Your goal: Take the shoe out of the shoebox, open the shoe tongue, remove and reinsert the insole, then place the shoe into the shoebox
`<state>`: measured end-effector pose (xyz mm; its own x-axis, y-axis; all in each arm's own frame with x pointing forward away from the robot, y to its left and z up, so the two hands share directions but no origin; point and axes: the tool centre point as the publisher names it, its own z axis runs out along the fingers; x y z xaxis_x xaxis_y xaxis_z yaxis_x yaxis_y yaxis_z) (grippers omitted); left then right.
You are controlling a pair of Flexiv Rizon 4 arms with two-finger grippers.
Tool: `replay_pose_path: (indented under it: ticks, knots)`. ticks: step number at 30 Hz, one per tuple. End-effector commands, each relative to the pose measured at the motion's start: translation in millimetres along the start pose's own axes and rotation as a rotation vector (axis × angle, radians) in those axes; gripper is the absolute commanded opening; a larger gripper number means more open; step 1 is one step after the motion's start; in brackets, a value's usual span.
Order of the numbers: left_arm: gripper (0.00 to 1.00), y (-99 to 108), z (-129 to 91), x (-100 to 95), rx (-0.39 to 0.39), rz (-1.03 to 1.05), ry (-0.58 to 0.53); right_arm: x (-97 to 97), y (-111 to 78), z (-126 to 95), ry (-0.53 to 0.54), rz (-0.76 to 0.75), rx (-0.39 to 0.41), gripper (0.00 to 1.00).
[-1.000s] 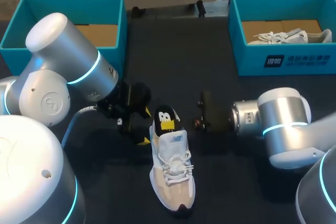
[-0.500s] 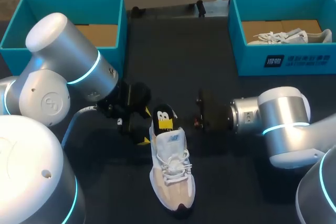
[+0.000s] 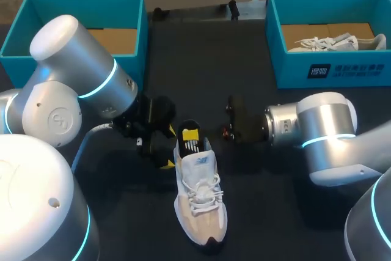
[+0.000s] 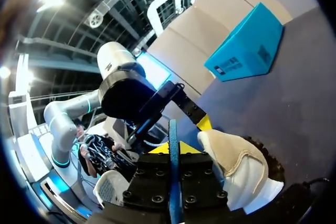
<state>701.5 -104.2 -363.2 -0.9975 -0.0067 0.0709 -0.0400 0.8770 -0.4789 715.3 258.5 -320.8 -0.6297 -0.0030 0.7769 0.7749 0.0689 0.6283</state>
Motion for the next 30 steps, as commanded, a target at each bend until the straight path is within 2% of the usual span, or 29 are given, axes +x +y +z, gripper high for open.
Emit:
replay_pose_path:
  ticks: [1, 11, 17, 18, 19, 21, 22, 23, 26, 30]
  knots:
    - [1.0, 0, 0, 0.9, -0.001, 0.0, -0.002, -3.9, -5.7, 0, -0.004, 0.026, 0.005, 0.0]
    - [1.0, 0, 0, 0.9, -0.001, 0.0, -0.002, 0.5, -34.5, -3, -0.031, 0.089, -0.012, 0.0]
    - [1.0, 0, 0, 0.9, -0.001, 0.0, -0.002, 3.3, -40.7, -2, -0.022, 0.08, -0.02, 0.0]
    - [1.0, 0, 0, 0.9, -0.001, 0.0, -0.002, 4.1, -40.0, -2, -0.021, 0.073, -0.02, 0.09]
    - [1.0, 0, 0, 0.9, -0.001, 0.0, -0.002, 5.9, -37.4, -1, -0.02, 0.06, -0.017, 0.27]
    - [1.0, 0, 0, 0.9, -0.001, 0.0, -0.002, 8.9, -32.5, 0, -0.021, 0.036, -0.011, 0.47]
    - [1.0, 0, 0, 0.9, -0.001, 0.0, -0.002, 10.2, -30.2, 0, -0.021, 0.025, -0.006, 0.66]
    - [1.0, 0, 0, 0.9, -0.001, 0.0, -0.002, 11.2, -28.0, 0, -0.022, 0.014, -0.001, 0.7]
    - [1.0, 0, 0, 0.9, -0.001, 0.0, -0.002, 12.4, -20.7, 2, -0.023, -0.01, 0.015, 0.69]
    - [1.0, 0, 0, 0.9, -0.001, 0.0, -0.002, 11.2, -14.0, 3, -0.02, -0.024, 0.027, 0.6]
